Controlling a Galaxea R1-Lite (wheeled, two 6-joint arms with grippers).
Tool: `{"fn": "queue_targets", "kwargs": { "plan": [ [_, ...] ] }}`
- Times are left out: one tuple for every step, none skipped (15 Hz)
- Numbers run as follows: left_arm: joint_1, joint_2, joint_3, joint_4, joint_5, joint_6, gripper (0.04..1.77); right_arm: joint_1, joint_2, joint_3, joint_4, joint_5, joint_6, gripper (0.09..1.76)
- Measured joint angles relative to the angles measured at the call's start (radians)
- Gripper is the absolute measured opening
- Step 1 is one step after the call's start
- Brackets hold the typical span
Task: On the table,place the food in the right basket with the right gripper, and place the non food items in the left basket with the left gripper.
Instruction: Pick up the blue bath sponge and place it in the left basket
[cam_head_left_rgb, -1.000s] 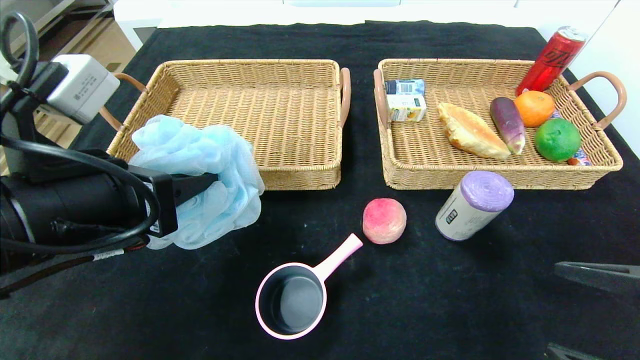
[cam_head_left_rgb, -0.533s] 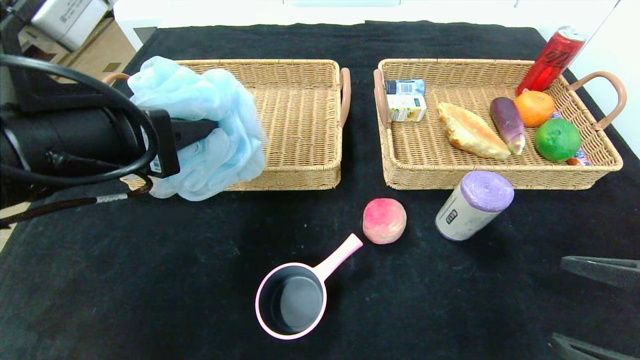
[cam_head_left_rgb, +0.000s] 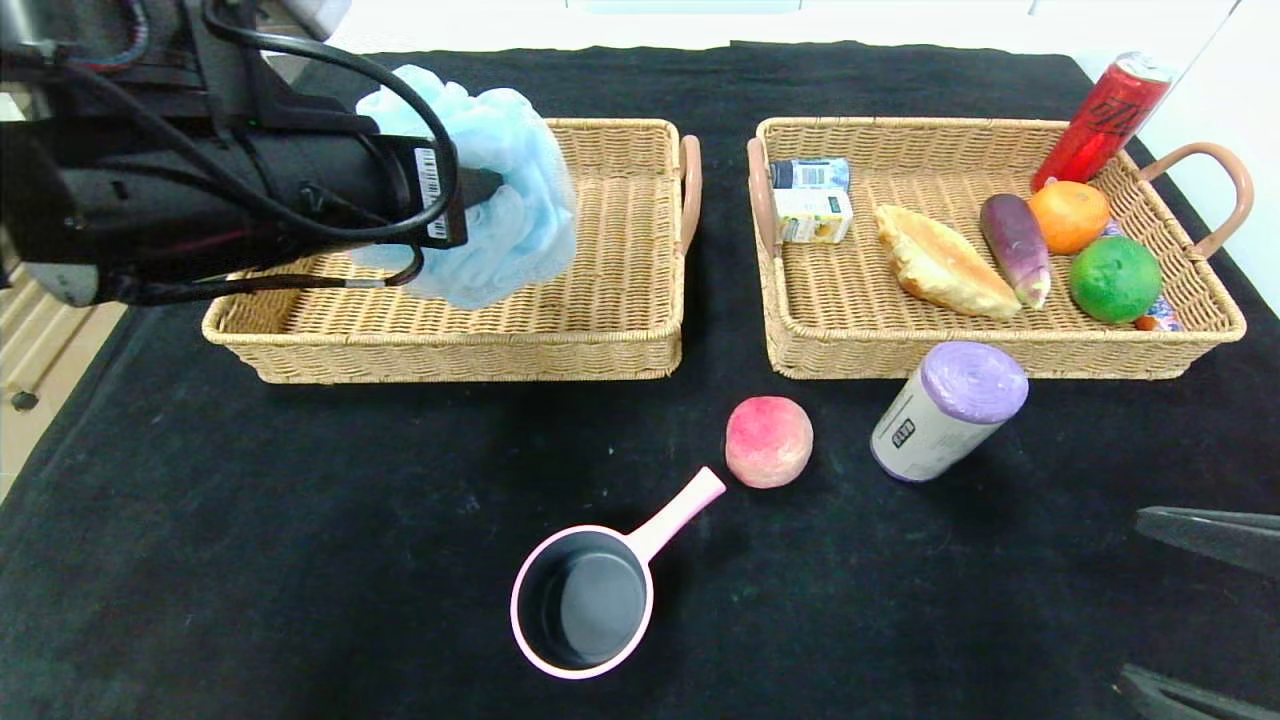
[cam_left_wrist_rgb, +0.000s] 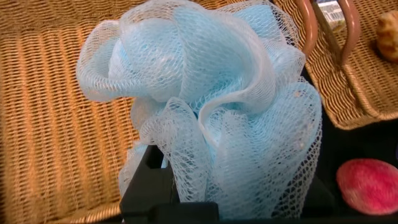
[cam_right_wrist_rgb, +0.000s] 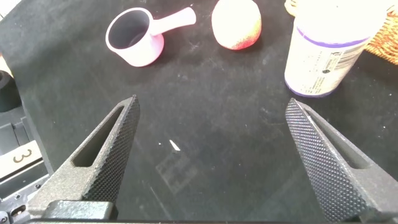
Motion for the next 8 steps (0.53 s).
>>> {"fn": "queue_targets", "kwargs": {
  "plan": [
    [0.003, 0.035, -0.027, -0.001, -0.009, 0.001, 0.66, 0.000, -0.003, 0.001, 0.000, 0.000, 0.000, 1.71],
    [0.005, 0.066, -0.050, -0.002, -0.019, 0.003, 0.66, 0.000, -0.005, 0.001, 0.000, 0.000, 0.000, 1.71],
    [0.007, 0.098, -0.071, -0.007, -0.023, 0.006, 0.66, 0.000, -0.007, 0.001, 0.000, 0.000, 0.000, 1.71],
    [0.010, 0.127, -0.091, -0.016, -0.027, 0.009, 0.65, 0.001, -0.008, 0.001, 0.000, 0.000, 0.000, 1.71],
    [0.016, 0.155, -0.116, -0.022, -0.028, 0.011, 0.65, 0.001, -0.008, 0.001, 0.000, 0.000, 0.000, 1.71],
    [0.021, 0.182, -0.147, -0.027, -0.033, 0.012, 0.65, 0.001, -0.009, 0.002, 0.000, 0.000, 0.000, 1.71],
    [0.025, 0.206, -0.175, -0.029, -0.044, 0.011, 0.65, 0.001, -0.009, 0.003, 0.000, 0.000, 0.000, 1.71],
    [0.029, 0.227, -0.200, -0.030, -0.055, 0.010, 0.65, 0.001, -0.009, 0.003, 0.000, 0.000, 0.000, 1.71]
  ]
}}
